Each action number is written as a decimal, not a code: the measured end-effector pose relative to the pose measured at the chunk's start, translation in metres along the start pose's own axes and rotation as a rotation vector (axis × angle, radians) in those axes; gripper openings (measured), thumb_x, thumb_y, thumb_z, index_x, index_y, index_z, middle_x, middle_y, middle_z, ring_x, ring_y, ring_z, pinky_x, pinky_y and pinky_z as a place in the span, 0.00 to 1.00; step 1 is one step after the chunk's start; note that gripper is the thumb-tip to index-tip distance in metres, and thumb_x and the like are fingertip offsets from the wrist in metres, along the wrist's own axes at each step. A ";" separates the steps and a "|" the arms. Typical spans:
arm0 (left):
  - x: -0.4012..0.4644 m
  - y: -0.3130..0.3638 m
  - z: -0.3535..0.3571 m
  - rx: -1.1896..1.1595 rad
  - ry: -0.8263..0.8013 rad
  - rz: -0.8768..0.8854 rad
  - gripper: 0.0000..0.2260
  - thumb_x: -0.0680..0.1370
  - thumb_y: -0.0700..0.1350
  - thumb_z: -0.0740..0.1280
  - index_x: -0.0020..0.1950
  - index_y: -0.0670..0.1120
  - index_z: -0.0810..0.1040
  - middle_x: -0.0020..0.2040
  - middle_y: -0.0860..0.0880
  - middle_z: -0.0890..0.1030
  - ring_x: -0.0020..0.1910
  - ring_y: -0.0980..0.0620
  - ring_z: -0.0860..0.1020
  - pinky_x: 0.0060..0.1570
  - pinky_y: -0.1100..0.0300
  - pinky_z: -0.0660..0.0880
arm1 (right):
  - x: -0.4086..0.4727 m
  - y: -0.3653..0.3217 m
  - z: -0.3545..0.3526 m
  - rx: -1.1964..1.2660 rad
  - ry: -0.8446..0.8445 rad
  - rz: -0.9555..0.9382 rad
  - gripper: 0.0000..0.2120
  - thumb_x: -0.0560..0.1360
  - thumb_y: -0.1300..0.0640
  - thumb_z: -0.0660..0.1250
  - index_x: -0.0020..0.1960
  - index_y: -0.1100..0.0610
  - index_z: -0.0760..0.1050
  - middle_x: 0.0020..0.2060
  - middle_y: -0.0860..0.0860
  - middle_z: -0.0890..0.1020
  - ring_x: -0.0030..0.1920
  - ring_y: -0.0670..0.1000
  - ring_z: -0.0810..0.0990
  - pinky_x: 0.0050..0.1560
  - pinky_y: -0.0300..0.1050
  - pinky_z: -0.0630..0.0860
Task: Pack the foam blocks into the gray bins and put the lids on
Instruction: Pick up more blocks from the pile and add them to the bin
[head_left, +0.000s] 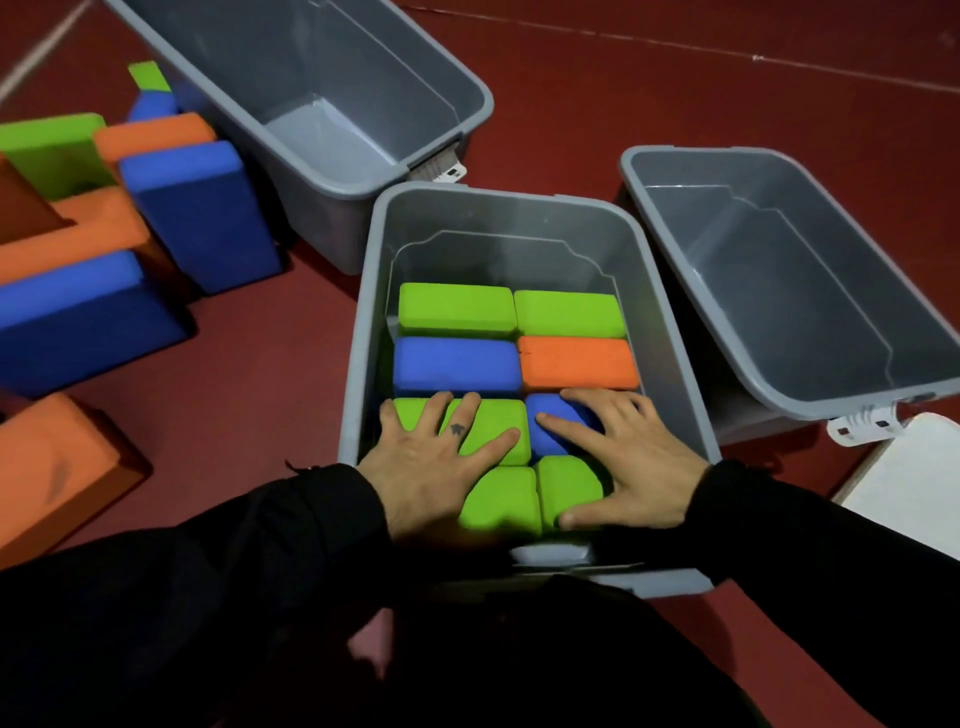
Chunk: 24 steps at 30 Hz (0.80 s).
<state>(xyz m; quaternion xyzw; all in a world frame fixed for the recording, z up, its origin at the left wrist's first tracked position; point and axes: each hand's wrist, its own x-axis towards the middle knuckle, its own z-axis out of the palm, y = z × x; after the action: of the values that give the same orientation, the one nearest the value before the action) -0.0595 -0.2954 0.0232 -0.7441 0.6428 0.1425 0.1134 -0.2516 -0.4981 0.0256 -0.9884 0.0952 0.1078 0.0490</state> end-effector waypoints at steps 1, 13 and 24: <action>0.000 0.002 -0.002 -0.018 -0.021 0.003 0.44 0.74 0.77 0.54 0.79 0.62 0.33 0.82 0.40 0.38 0.81 0.36 0.43 0.68 0.23 0.48 | -0.001 0.002 -0.002 0.017 0.042 -0.007 0.48 0.69 0.19 0.57 0.81 0.43 0.59 0.77 0.56 0.64 0.77 0.58 0.63 0.74 0.61 0.61; -0.003 -0.021 -0.025 -0.132 0.217 0.029 0.40 0.73 0.77 0.48 0.80 0.58 0.53 0.80 0.44 0.58 0.79 0.41 0.55 0.76 0.37 0.54 | 0.045 0.001 -0.028 0.310 0.312 0.039 0.21 0.79 0.37 0.62 0.59 0.50 0.83 0.59 0.47 0.81 0.61 0.51 0.79 0.64 0.50 0.74; -0.101 -0.170 -0.042 -0.332 0.594 -0.306 0.26 0.80 0.67 0.54 0.64 0.51 0.78 0.62 0.51 0.79 0.62 0.47 0.78 0.60 0.48 0.76 | 0.172 -0.124 -0.097 0.360 0.291 -0.292 0.12 0.77 0.48 0.64 0.50 0.51 0.83 0.45 0.46 0.85 0.47 0.51 0.83 0.48 0.51 0.79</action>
<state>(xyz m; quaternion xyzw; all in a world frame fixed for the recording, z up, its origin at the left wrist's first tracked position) 0.0979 -0.1922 0.0959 -0.8488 0.4969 0.0040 -0.1804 -0.0421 -0.4193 0.0906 -0.9721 -0.0249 -0.0624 0.2246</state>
